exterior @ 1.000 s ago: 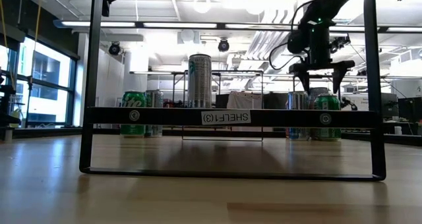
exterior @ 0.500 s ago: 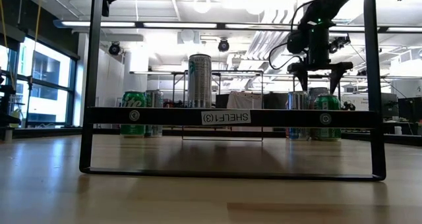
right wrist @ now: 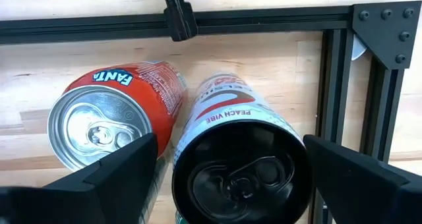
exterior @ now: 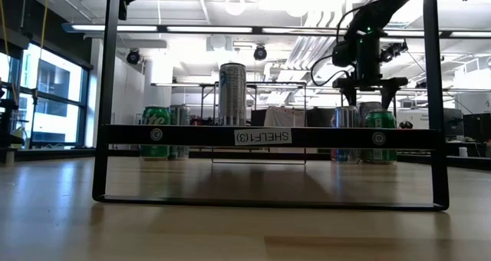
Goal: Place canned beverage on shelf
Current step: Put the left white-pink soda can, aligned with the other white-pink soda can on the shelf
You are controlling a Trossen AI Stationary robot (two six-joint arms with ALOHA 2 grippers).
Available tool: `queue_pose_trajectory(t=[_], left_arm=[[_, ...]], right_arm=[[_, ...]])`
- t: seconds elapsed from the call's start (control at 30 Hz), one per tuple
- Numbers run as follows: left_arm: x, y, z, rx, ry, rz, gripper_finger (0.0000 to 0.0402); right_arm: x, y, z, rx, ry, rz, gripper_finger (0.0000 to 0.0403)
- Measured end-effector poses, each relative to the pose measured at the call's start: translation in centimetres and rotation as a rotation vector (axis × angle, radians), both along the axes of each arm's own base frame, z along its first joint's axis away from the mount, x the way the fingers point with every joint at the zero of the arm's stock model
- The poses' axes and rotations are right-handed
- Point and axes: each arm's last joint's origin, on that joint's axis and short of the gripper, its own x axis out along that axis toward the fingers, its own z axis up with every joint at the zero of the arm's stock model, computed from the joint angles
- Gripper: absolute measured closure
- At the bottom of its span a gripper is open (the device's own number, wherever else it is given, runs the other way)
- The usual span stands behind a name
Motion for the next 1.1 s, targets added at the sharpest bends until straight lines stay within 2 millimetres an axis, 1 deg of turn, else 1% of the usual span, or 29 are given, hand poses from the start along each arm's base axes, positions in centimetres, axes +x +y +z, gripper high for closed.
queue_pose_trajectory(t=[0.13,0.23,0.53,0.63,0.97,1.1], left_arm=[[0.0,0.0,0.0,0.0,0.0,0.0,0.0401],[0.0,0.0,0.0,0.0,0.0,0.0,0.0402],[0.0,0.0,0.0,0.0,0.0,0.0,0.0402],[0.0,0.0,0.0,0.0,0.0,0.0,0.0402],[0.0,0.0,0.0,0.0,0.0,-0.001,0.0402],[0.0,0.0,0.0,0.0,0.0,0.0,0.0401]], right_arm=[[-0.03,0.01,0.0,0.002,0.001,-0.001,0.0041],[-0.04,0.02,0.0,0.003,0.002,-0.001,0.0054],[-0.08,0.08,-0.08,0.013,0.01,-0.005,0.0135],[-0.08,0.08,-0.08,0.013,0.01,-0.001,0.0154],[-0.18,0.26,0.01,0.024,0.022,0.03,0.0157],[-0.48,0.66,0.7,0.0,0.04,0.045,0.0157]])
